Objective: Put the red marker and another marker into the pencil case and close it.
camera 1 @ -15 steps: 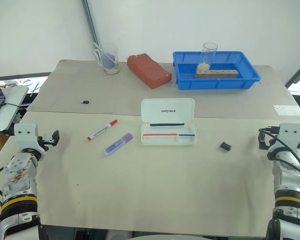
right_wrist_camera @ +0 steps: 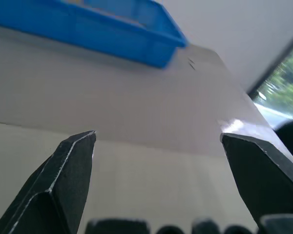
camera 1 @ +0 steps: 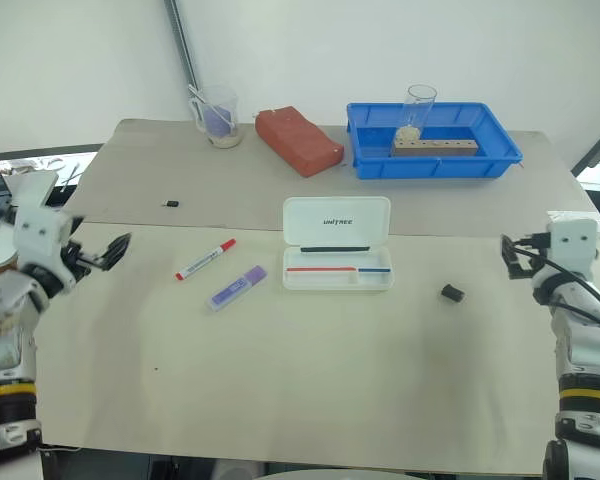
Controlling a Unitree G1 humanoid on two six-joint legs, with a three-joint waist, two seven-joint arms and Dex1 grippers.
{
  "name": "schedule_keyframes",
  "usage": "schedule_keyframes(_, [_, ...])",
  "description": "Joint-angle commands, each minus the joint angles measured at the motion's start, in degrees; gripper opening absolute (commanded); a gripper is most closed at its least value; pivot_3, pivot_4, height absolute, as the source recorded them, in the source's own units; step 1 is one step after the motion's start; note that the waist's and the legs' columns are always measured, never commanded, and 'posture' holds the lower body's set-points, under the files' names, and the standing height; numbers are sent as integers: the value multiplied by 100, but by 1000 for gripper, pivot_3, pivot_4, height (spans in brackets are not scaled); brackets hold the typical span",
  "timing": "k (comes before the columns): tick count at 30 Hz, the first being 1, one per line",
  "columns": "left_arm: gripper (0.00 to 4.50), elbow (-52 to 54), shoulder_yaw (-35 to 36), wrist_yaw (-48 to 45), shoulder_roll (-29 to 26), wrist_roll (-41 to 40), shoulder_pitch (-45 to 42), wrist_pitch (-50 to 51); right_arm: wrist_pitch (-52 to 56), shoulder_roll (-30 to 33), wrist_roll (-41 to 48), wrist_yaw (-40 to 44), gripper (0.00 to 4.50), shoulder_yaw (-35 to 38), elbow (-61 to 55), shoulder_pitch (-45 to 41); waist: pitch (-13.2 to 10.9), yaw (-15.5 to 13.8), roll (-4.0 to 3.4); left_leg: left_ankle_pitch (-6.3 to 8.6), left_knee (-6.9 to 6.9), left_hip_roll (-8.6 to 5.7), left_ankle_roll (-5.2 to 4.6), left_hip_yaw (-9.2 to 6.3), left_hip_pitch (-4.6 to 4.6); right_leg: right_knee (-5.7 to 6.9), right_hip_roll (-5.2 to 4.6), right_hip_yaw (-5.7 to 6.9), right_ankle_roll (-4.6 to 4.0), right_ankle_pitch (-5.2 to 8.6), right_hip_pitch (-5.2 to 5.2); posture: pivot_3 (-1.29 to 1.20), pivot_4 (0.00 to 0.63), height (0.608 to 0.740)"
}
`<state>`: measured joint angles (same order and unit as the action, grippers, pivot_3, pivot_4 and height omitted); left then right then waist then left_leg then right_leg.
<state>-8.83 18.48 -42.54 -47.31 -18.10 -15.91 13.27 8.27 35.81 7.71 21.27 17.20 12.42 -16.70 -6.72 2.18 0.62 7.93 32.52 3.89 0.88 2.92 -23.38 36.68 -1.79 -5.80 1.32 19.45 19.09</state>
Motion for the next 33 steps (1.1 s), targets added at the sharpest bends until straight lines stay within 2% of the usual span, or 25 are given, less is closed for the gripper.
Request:
schedule_keyframes(1, [4452,817,-865,-857,-171,-100,-494,310,566,121,833,1087,4500,-309,-1435,271,1,-32,-2,0,0,-1,0,2,-1,0,-1,0,0,0,-1,0,150,740])
schedule_keyframes(5, [4452,1212,-1902,-1528,21,108,-1231,347,1509,262,1539,1617,4500,-542,-2683,482,1,-80,-2,-1,8,1,-2,5,-26,-2,3,4,1,1,11,0,150,740])
schedule_keyframes(8, [4452,1169,-2736,-1797,555,368,-1745,199,2006,509,1887,1994,4500,-749,-3500,743,2,-119,-4,-1,18,-1,-3,5,-28,-3,3,1,3,1,10,0,150,740])
schedule_keyframes(13, [4452,396,-3787,-2063,1397,1058,-2228,-327,2708,796,2295,2199,4500,-1015,-4452,938,0,-145,0,-1,27,0,-4,-5,-34,-4,11,1,4,2,11,0,150,740])
schedule_keyframes(18, [4452,-425,-4419,-2082,1999,1681,-2327,-963,2998,679,2378,1938,4500,-1077,-4763,876,-8,-118,13,-1,29,-1,-5,-21,-37,-5,19,-1,5,2,13,0,150,740])
schedule_keyframes(23, [4452,-1079,-4558,-1958,2423,2005,-2453,-1122,3020,601,2337,1767,4500,-1090,-4863,993,-13,-135,22,-1,33,-2,-5,-29,-40,-4,22,0,7,3,14,0,150,740])
schedule_keyframes(26, [3676,-1322,-4523,-1988,2517,2101,-2523,-1238,3032,588,2365,1696,4500,-1037,-4975,1118,-14,-144,23,-1,33,-3,-5,-32,-41,-4,22,2,14,7,13,0,150,740])
schedule_keyframes(32, [626,-1593,-4466,-2022,2535,2232,-2610,-1396,3007,573,2254,1570,4500,-1089,-5022,1139,-16,-137,25,-1,35,-3,-5,-37,-41,-3,24,3,19,10,13,0,150,740])
schedule_keyframes(33, [264,-1601,-4457,-2028,2532,2238,-2607,-1404,2994,585,2213,1561,4500,-1117,-5005,1126,-15,-138,25,-1,35,-3,-5,-37,-42,-3,24,3,19,10,13,0,150,740])
